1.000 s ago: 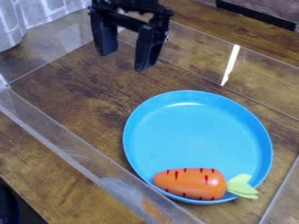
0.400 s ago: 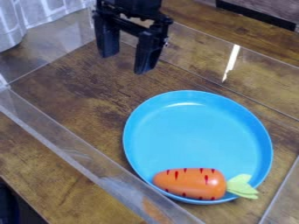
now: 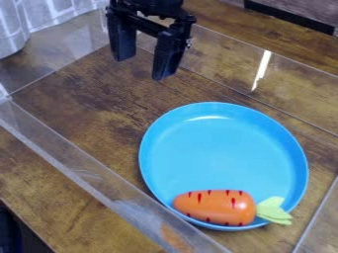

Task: Put the carrot in the blue tray

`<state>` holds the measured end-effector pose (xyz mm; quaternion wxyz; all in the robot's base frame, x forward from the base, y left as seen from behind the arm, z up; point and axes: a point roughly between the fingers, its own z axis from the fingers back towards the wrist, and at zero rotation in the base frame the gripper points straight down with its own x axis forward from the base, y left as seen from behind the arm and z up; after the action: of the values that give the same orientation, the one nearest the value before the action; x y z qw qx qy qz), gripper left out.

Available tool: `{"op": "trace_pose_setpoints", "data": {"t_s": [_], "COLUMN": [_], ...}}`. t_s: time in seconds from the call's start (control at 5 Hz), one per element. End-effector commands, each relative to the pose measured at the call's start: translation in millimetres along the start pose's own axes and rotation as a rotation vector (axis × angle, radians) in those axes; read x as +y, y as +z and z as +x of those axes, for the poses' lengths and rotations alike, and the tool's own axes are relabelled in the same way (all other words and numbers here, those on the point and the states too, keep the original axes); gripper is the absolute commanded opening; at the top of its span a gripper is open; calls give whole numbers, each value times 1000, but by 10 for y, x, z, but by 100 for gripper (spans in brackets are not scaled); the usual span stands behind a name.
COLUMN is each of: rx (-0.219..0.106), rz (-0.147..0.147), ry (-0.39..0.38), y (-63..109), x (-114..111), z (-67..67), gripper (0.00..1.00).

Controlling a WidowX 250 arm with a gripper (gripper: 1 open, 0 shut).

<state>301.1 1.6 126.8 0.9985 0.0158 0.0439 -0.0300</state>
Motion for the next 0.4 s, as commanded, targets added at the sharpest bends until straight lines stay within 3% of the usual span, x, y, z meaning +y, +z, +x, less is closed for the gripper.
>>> {"op": "trace_pose_setpoints", "data": {"t_s": [0.0, 0.2], "rx": [-60, -55], "rz": [1, 3], "ry": [43, 33], "y": [169, 155], "x": [126, 101], "z": [35, 34], "gripper": [100, 100]}}
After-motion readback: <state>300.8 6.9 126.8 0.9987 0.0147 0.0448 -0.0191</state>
